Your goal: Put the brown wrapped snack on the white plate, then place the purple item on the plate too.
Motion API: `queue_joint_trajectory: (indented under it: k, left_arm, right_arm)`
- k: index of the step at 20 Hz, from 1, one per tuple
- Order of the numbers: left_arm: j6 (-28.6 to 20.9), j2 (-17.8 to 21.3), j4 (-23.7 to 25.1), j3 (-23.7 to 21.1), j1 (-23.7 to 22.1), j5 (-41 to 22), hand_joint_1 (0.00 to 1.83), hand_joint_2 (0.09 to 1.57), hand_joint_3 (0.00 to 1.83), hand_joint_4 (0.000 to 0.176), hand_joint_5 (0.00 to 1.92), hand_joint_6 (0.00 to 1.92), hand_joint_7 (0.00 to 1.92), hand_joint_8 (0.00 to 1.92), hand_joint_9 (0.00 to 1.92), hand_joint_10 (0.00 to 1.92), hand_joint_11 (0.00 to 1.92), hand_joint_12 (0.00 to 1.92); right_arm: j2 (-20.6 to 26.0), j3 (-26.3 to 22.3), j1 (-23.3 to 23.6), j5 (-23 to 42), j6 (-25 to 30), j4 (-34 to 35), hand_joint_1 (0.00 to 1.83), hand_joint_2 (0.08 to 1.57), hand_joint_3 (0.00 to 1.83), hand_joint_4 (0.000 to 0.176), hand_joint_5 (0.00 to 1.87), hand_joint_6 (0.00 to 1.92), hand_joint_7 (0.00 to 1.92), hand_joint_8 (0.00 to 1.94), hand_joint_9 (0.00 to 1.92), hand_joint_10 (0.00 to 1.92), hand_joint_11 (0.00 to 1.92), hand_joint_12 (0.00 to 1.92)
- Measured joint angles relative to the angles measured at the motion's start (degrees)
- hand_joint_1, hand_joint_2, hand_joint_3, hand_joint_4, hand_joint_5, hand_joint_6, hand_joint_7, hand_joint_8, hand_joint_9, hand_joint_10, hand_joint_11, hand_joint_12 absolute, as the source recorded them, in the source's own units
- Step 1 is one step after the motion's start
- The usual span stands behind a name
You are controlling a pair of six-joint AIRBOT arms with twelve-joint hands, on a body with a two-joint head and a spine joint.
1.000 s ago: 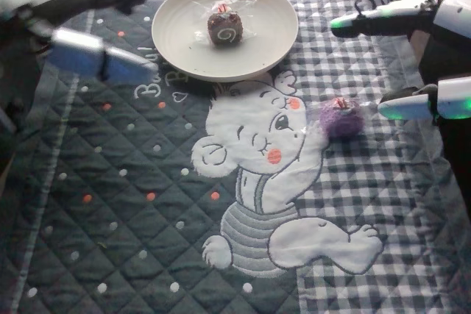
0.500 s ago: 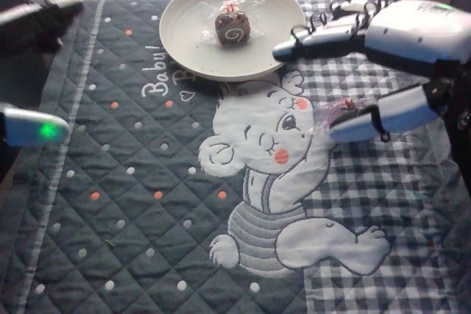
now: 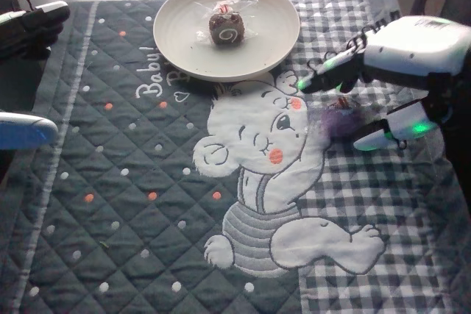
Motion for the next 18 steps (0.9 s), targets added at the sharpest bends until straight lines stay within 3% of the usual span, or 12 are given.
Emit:
queue_joint_trajectory:
  k: [1, 2, 3, 5, 7, 9, 10, 12, 13, 15, 17, 18]
  left_arm:
    - [0.0, 0.0, 0.1, 0.0, 0.0, 0.0, 0.84, 0.84, 0.00, 0.098, 0.18, 0.00, 0.17, 0.00, 0.20, 0.00, 0.00, 0.75]
    - [0.1, 0.0, 0.0, 0.0, 0.0, -0.1, 0.83, 0.84, 0.00, 0.098, 0.17, 0.00, 0.18, 0.00, 0.21, 0.00, 0.00, 0.77]
    - [0.3, 0.0, 0.0, 0.0, 0.1, -0.2, 0.83, 0.84, 0.00, 0.098, 0.17, 0.00, 0.18, 0.00, 0.21, 0.00, 0.00, 0.77]
    - [0.5, 0.0, -0.7, 0.0, 0.6, -0.1, 0.80, 0.85, 0.00, 0.106, 0.17, 0.00, 0.17, 0.00, 0.21, 0.01, 0.00, 0.78]
    - [0.6, -0.3, -1.1, 0.0, 0.7, 0.2, 0.82, 0.85, 0.00, 0.110, 0.18, 0.00, 0.17, 0.00, 0.20, 0.00, 0.00, 0.73]
    - [0.8, -0.6, -1.3, 0.0, 0.7, 0.2, 0.82, 0.84, 0.00, 0.094, 0.20, 0.00, 0.19, 0.00, 0.21, 0.00, 0.00, 0.71]
    - [0.8, -0.7, -1.2, 0.0, 0.7, 0.2, 0.80, 0.83, 0.00, 0.112, 0.20, 0.00, 0.19, 0.00, 0.21, 0.00, 0.00, 0.63]
    - [0.8, -0.7, -1.0, 0.0, 0.7, -0.2, 0.81, 0.83, 0.00, 0.105, 0.22, 0.00, 0.20, 0.00, 0.22, 0.01, 0.00, 0.55]
    - [0.8, -0.7, -1.3, 0.1, 0.7, -0.1, 0.80, 0.83, 0.00, 0.113, 0.22, 0.00, 0.20, 0.00, 0.22, 0.01, 0.00, 0.55]
    - [0.8, -0.9, -1.2, 0.3, 0.5, 0.2, 0.78, 0.83, 0.00, 0.117, 0.21, 0.00, 0.18, 0.01, 0.21, 0.00, 0.00, 0.56]
    - [0.8, -1.5, -0.8, 0.5, -0.4, 0.3, 0.78, 0.83, 0.00, 0.119, 0.21, 0.00, 0.18, 0.01, 0.20, 0.00, 0.00, 0.57]
    - [0.8, -1.5, -0.1, 0.6, -0.5, 0.5, 0.77, 0.83, 0.00, 0.117, 0.22, 0.00, 0.19, 0.00, 0.21, 0.00, 0.00, 0.63]
  right_arm:
    - [-0.7, 0.3, 0.0, 0.0, 0.0, -0.2, 1.17, 1.06, 0.00, 0.000, 1.03, 0.66, 0.80, 1.48, 0.83, 1.75, 0.81, 1.91]
    - [-0.9, 0.3, 0.0, 0.0, 0.0, 0.0, 1.16, 1.09, 0.00, 0.000, 1.02, 0.87, 0.82, 1.52, 0.83, 1.78, 0.83, 1.92]
    - [-1.0, 0.3, 0.0, 0.0, 0.0, 0.3, 1.16, 1.09, 0.00, 0.000, 1.02, 0.87, 0.82, 1.52, 0.83, 1.78, 0.83, 1.92]
    - [-1.0, 1.4, 0.0, 1.0, 0.0, 2.4, 1.25, 1.15, 0.00, 0.000, 0.93, 0.86, 0.92, 1.34, 0.81, 1.33, 0.68, 1.61]
    - [-0.8, 3.0, 0.8, 2.7, 0.0, 6.0, 1.36, 1.14, 0.00, 0.000, 0.95, 1.01, 0.93, 1.08, 0.82, 1.29, 0.63, 1.44]
    - [-0.9, 4.0, 5.9, 2.2, -0.1, 5.0, 1.27, 1.08, 0.00, 0.000, 1.05, 0.85, 1.08, 0.86, 0.94, 1.10, 0.78, 1.48]
    - [-1.4, 4.7, 9.4, 2.6, -0.2, 4.6, 1.25, 1.07, 0.00, 0.000, 1.02, 0.94, 1.16, 0.70, 1.02, 0.89, 0.82, 1.33]
    - [-4.9, 7.8, 15.3, 5.6, -1.4, 6.0, 1.36, 1.08, 0.00, 0.000, 0.99, 0.86, 1.14, 0.75, 0.95, 1.14, 0.56, 1.35]
    - [-7.5, 9.6, 16.5, 5.7, -1.5, 5.9, 1.27, 1.07, 0.00, 0.000, 1.05, 0.78, 1.12, 0.87, 0.94, 0.99, 0.52, 1.39]
    - [-14.4, 13.7, 17.4, 3.1, -1.4, 5.2, 1.37, 1.04, 0.00, 0.000, 1.06, 0.81, 1.22, 0.58, 1.05, 0.95, 0.53, 1.21]
    - [-18.1, 16.2, 17.8, 0.7, -1.0, 5.4, 1.28, 1.04, 0.00, 0.000, 1.08, 0.68, 1.23, 0.72, 1.21, 0.63, 0.95, 1.21]
    - [-19.0, 17.1, 17.9, -0.2, -0.7, 5.5, 1.34, 1.05, 0.01, 0.000, 0.93, 0.30, 1.10, 0.83, 1.03, 0.55, 0.74, 1.31]
